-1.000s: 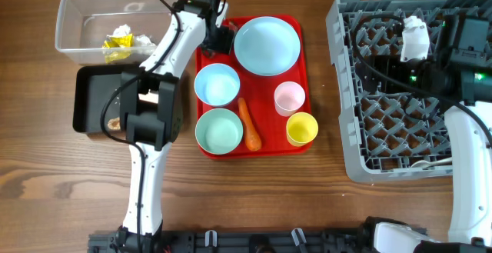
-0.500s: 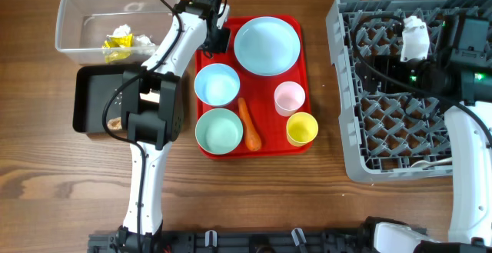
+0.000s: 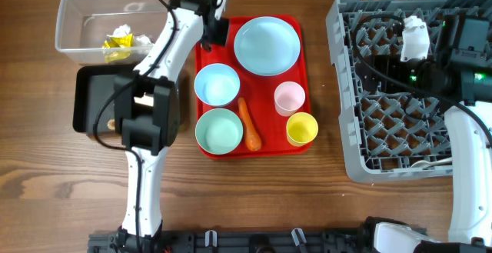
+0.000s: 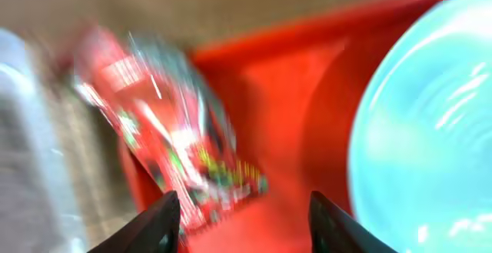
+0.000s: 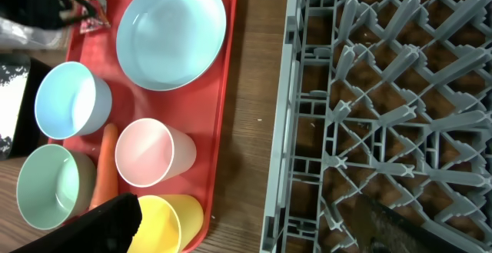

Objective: Sort waste into correct bins and load items into the dishwasher rack

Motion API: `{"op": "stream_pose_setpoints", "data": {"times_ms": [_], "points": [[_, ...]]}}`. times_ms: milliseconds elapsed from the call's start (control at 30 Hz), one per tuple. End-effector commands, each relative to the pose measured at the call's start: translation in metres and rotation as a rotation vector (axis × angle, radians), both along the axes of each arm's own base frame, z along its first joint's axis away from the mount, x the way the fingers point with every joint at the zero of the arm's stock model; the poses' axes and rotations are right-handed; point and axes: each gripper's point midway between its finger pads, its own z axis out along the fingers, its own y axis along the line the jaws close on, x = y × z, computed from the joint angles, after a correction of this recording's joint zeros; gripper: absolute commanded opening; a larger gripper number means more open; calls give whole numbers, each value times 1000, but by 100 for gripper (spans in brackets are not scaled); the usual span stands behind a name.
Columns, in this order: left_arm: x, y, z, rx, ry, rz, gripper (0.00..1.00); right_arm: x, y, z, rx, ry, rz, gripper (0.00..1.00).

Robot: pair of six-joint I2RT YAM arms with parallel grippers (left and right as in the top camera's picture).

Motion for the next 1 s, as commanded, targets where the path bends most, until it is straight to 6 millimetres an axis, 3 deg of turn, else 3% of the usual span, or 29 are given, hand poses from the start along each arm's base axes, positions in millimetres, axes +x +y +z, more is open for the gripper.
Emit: {"op": "stream_pose_setpoints", "data": {"times_ms": [0, 133, 233, 333, 600, 767, 967], "points": [[9, -1, 21, -27, -60, 34, 52, 1, 0, -2, -4, 5, -2, 91], [18, -2, 12, -28, -81, 51, 51, 1, 0, -2, -4, 5, -2, 91], [19, 2, -5, -14, -61, 87, 52, 1, 0, -2, -5, 4, -2, 91], [11, 5, -27, 5, -3, 96, 52, 1, -1, -2, -9, 5, -4, 91], [-3, 21, -40, 69, 63, 159, 53, 2, -1, -2, -11, 4, -6, 91], [2, 17, -49, 52, 54, 175, 24, 1, -1, -3, -10, 8, -6, 91], [-8, 16, -70, 68, 109, 181, 4, 1, -1, -3, -10, 9, -6, 91]]}}
